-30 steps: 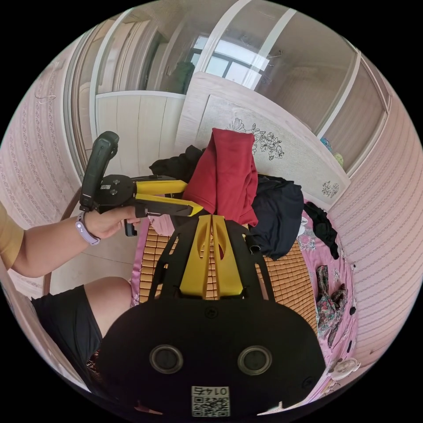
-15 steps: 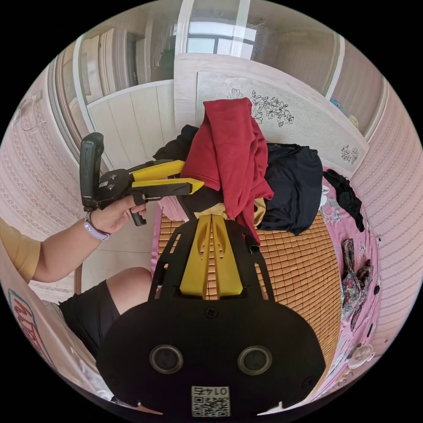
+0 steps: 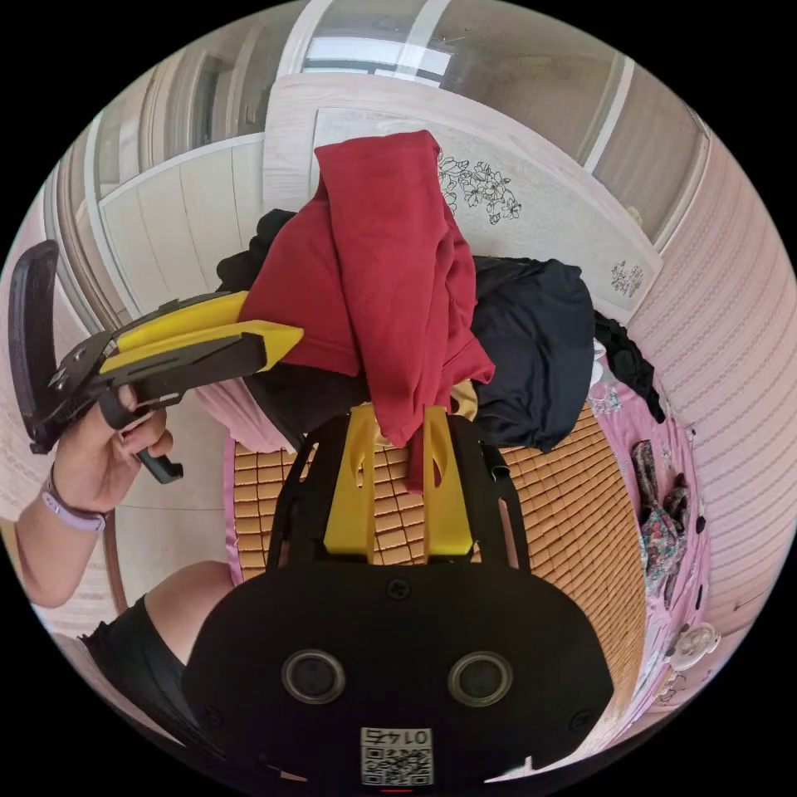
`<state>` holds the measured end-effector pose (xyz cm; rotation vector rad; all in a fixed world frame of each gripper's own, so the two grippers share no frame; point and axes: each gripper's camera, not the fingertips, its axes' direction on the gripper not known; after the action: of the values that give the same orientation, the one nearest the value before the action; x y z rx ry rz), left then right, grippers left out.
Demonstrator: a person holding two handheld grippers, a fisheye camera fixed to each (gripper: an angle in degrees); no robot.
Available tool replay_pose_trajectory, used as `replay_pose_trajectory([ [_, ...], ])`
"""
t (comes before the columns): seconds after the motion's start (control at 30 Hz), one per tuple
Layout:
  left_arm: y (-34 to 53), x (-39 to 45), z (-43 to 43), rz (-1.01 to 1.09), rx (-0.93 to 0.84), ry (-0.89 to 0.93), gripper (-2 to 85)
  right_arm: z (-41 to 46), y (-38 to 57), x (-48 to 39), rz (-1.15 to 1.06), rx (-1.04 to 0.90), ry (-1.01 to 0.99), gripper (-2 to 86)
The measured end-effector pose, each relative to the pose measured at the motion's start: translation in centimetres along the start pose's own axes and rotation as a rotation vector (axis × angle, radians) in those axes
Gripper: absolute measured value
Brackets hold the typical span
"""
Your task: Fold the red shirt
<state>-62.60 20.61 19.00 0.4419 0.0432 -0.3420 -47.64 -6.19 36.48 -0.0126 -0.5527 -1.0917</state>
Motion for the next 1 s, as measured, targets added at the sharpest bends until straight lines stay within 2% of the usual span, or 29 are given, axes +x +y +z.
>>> replay_pose_trajectory([
  [0.1,-0.4,1.1,-0.7,0.092,-0.01,-0.044,3.9,2.2,-0.4,2.6,0.07,-0.095,-0.089,3.6],
  [0.17,-0.8,1.9,-1.5,0.154,-0.013,-0.085,3.6,1.0,0.2,4.7,0.084,-0.08,-0.144,2.7],
  [0.33,-3.3,2.8,-5.0,0.226,0.019,-0.117,2.7,-10.2,4.1,13.6,0.167,0.16,-0.32,1.8],
  [0.5,-8.1,4.9,-11.7,0.304,0.152,-0.146,1.3,-23.4,7.7,18.5,0.226,0.414,-0.375,1.4],
  [0.7,-13.9,8.7,-22.1,0.35,0.406,0.081,0.0,-40.4,14.9,20.6,0.227,0.682,-0.285,1.4],
  [0.8,-15.6,11.3,-23.5,0.387,0.41,0.203,-0.1,-46.1,19.5,20.7,0.231,0.704,-0.283,1.3],
  [0.87,-15.7,13.2,-23.8,0.414,0.421,0.21,-0.2,-48.9,22.4,20.3,0.229,0.7,-0.254,1.3],
  [1.0,-16.3,16.3,-24.6,0.399,0.485,0.37,-0.4,-55.7,29.3,18.9,0.24,0.68,0.01,1.2],
])
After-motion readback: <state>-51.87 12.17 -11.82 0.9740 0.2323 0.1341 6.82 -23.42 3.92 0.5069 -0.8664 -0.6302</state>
